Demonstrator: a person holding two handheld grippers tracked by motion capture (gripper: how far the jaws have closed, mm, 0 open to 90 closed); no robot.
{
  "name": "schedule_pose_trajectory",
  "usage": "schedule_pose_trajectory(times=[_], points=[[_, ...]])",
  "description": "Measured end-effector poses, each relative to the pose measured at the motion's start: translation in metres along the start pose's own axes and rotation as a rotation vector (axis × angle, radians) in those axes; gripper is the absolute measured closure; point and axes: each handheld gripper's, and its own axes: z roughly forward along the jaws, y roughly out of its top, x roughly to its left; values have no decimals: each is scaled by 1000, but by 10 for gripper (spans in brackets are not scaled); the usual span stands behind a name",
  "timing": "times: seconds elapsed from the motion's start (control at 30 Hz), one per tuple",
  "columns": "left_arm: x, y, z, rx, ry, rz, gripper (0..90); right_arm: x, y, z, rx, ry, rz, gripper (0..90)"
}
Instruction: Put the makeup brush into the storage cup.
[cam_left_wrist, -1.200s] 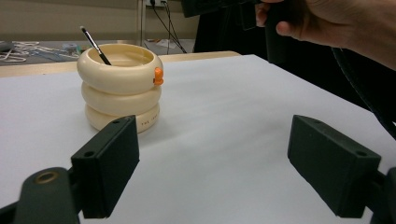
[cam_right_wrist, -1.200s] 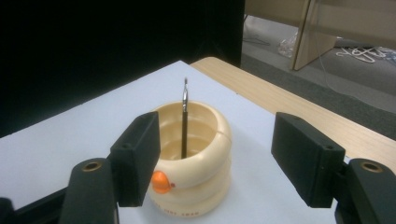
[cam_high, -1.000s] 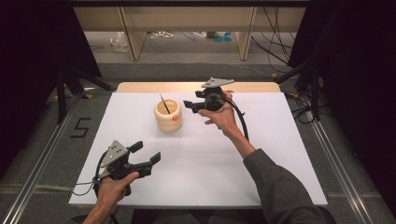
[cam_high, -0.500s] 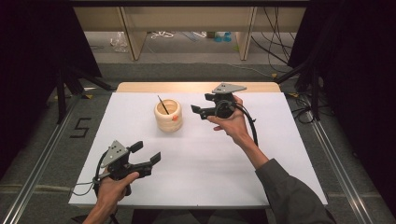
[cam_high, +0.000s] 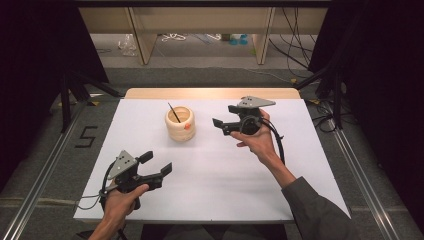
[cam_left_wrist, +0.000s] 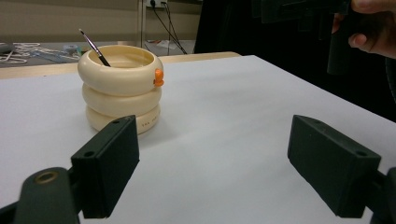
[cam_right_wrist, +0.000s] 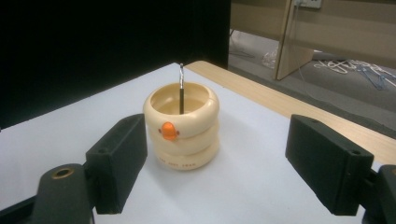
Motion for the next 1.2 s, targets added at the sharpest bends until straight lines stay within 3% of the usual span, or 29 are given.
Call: schedule_pose_trajectory(times=[0.33, 0.5, 0.9, 1.2], points=[[0, 0, 0, -1, -1, 3, 159, 6, -14, -15, 0, -15, 0, 162], [0, 0, 0, -1, 0, 5, 159, 7, -20, -22, -7, -2, 4, 162], [0, 0, 0, -1, 3, 1, 160, 12, -33, -44, -24, -36, 0, 167], [0, 0, 0, -1, 2, 2, 159, 16, -40, -53, -33, -23, 15, 168]])
